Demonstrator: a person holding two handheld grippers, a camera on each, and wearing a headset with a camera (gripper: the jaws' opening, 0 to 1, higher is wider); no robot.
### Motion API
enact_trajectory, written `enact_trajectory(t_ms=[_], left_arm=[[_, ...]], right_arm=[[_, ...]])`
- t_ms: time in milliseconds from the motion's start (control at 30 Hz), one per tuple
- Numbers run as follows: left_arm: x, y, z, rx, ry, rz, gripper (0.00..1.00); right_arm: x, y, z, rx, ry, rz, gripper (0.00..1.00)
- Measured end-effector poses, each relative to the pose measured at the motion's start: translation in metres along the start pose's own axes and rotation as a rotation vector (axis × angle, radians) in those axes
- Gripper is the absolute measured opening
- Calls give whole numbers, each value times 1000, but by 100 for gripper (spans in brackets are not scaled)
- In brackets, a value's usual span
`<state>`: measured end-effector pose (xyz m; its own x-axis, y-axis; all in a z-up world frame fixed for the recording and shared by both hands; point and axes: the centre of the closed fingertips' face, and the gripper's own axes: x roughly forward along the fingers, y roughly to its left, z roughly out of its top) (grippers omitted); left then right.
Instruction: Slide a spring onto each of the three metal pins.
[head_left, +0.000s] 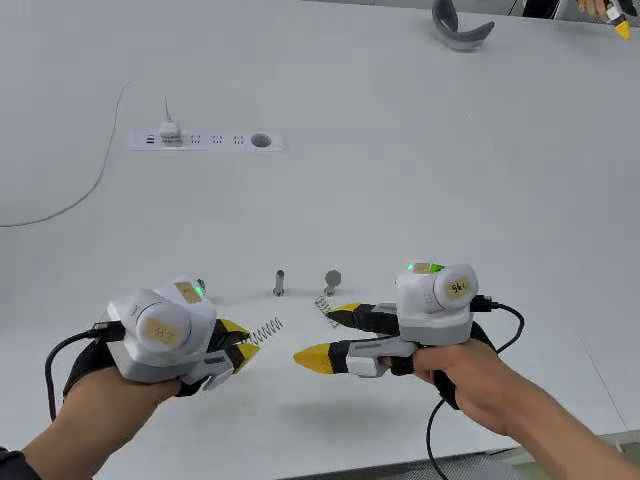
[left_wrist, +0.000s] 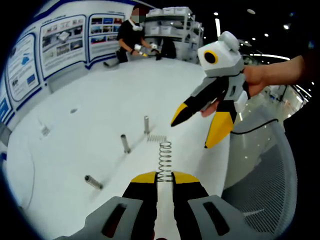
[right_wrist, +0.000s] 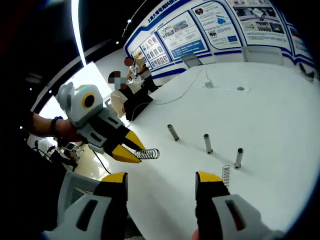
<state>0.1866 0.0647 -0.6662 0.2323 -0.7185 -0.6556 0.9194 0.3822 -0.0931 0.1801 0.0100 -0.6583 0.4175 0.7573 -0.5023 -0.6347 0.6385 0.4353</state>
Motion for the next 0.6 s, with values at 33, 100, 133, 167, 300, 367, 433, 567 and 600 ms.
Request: enact_trajectory(t_ms=[33,100,133,167,300,367,433,567,600], left_arm=[[0,-1,2,7,-2,-2,10],[1,-2,3,17,-4,-6,10],[1,-3,5,23,-5,-7,10],[1,-4,6,27,-6,-9,10],[1,-8,9,41,-11,-21,10],[2,-11,10,45,-13,-29,10],[2,-14,12,50,-16,-34,10],[4,-20,14,65,-17,-46,10],[4,-21,14,68,-17,-49,10]], right_arm=[[0,1,2,1,-2,8,54],[2,2,3,3,-4,13,51],[2,2,4,5,-5,19,50],[3,3,5,6,-6,24,49],[5,8,8,31,-13,54,42],[7,8,9,57,-23,65,38],[8,9,9,72,-28,72,36],[9,14,8,86,-25,92,32],[9,15,9,91,-26,99,31]])
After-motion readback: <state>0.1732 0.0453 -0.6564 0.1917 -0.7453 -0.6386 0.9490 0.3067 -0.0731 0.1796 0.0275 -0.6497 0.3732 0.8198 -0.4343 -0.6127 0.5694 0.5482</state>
